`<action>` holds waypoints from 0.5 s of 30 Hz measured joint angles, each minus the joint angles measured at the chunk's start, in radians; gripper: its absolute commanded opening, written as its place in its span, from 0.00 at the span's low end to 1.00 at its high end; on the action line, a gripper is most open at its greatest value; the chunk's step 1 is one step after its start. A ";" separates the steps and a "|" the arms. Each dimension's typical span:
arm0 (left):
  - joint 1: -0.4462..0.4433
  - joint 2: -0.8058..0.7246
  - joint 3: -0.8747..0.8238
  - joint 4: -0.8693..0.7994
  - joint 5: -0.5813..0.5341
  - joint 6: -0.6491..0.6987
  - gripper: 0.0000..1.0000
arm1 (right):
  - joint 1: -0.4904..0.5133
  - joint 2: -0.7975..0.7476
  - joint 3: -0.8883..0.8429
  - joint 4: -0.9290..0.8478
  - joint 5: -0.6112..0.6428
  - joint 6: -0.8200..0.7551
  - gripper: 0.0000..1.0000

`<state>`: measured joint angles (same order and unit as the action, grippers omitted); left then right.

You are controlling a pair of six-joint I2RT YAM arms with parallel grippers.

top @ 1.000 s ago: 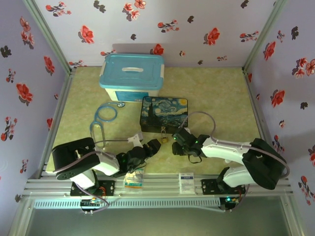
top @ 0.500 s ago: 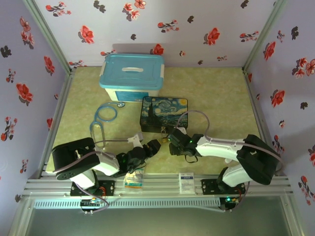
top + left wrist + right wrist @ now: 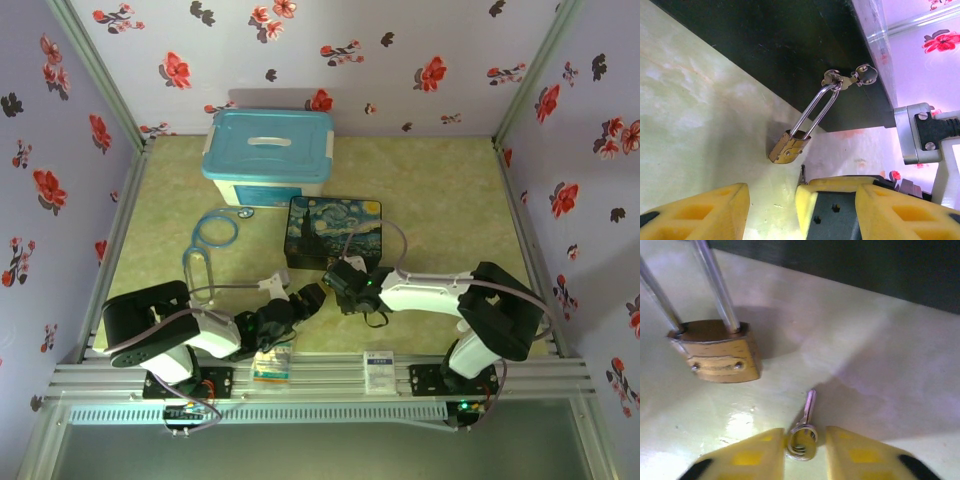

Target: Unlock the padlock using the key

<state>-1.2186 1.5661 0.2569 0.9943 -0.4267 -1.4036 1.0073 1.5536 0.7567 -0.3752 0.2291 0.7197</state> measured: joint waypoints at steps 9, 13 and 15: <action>0.000 -0.037 0.001 -0.023 0.000 0.032 0.54 | -0.009 -0.116 -0.097 0.079 -0.048 -0.009 0.00; -0.002 -0.160 0.023 -0.117 0.000 0.132 0.50 | -0.095 -0.282 -0.194 0.125 -0.185 -0.051 0.00; -0.002 -0.233 0.040 -0.145 0.002 0.191 0.47 | -0.158 -0.357 -0.222 0.143 -0.264 -0.076 0.00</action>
<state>-1.2201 1.3327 0.2970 0.8490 -0.4244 -1.2129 0.8494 1.1969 0.5350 -0.2325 -0.0345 0.6434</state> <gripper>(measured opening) 0.489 0.043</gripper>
